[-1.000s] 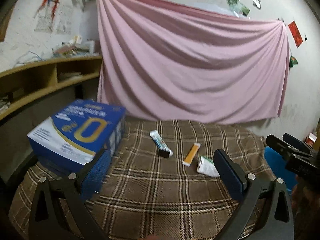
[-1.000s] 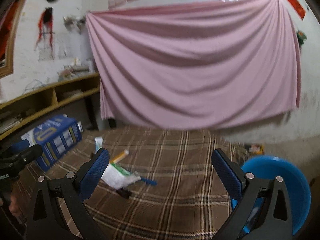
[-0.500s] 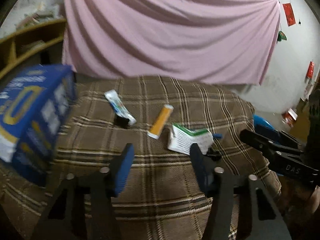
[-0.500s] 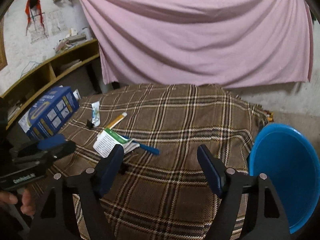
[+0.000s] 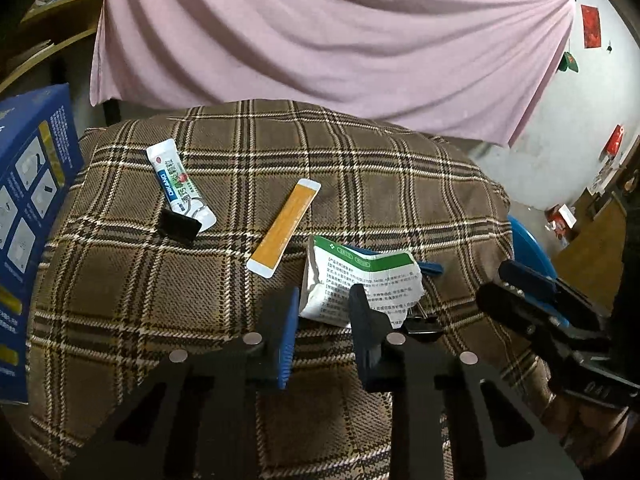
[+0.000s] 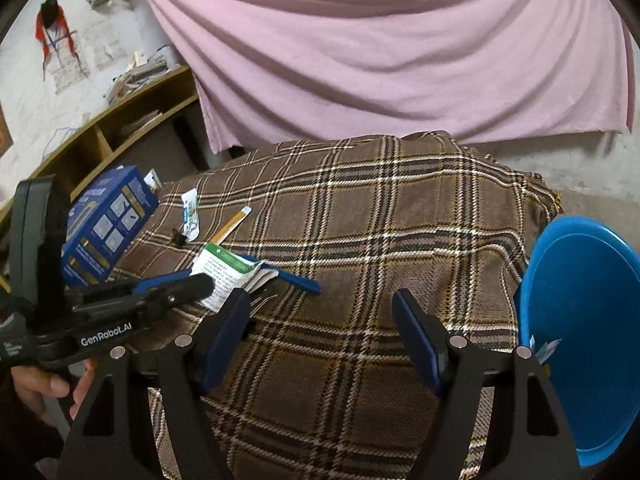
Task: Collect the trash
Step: 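Grasp the white-green leaflet with the left gripper while the right grasps the black binder clip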
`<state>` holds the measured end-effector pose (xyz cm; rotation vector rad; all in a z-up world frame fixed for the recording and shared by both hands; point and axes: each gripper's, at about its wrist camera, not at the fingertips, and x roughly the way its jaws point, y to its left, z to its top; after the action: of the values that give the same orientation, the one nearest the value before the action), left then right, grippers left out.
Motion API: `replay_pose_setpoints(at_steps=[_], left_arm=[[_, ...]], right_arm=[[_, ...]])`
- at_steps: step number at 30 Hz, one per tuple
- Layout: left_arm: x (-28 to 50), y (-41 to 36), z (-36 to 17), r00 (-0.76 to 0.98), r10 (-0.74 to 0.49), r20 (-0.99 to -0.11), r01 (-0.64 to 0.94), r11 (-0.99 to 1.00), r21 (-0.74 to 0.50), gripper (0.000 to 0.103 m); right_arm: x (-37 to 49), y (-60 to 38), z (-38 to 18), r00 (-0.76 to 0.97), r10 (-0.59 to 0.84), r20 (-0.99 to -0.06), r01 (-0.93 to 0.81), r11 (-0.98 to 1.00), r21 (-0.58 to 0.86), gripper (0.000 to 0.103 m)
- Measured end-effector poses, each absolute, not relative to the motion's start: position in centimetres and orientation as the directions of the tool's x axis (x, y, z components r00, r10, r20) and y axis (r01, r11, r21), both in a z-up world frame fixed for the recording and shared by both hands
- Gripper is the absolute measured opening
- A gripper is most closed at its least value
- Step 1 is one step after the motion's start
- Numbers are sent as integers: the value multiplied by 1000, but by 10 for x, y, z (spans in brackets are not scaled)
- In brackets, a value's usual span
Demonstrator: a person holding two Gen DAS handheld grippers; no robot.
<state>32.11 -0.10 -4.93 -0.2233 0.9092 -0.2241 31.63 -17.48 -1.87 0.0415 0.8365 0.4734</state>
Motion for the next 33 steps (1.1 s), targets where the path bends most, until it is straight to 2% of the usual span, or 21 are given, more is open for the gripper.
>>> replay_pose_setpoints(at_steps=[13,15,17,24,26,31,33], left_arm=[[293,6,-39,651,-274,-707,81,952,-295,5],[287,7,-38,657,-255,-709,69,958,-280,3],[282,11,-38,659,-227,-717,45,964,-263,0],[274,12,-33,677,-222,-702,51,965,-256,0],[274,13,-34,674,-226,-704,51,964,-261,0],[277,18,-36,670,-244,-701,36,954,-298,0],[282,19,-38,659,-249,-710,32,952,-305,11]], right_arm=[[319,-161,-25,516,446,-731,-448,868,214,71],[321,-154,-28,479,468,-743,-476,849,228,64],[324,-146,-34,428,490,-759,-500,828,253,49],[322,-135,-36,405,499,-766,-518,815,258,40],[322,-135,-37,402,498,-769,-517,816,258,27],[322,-138,-36,404,504,-764,-513,816,267,26],[323,-143,-35,415,507,-756,-498,822,277,26]])
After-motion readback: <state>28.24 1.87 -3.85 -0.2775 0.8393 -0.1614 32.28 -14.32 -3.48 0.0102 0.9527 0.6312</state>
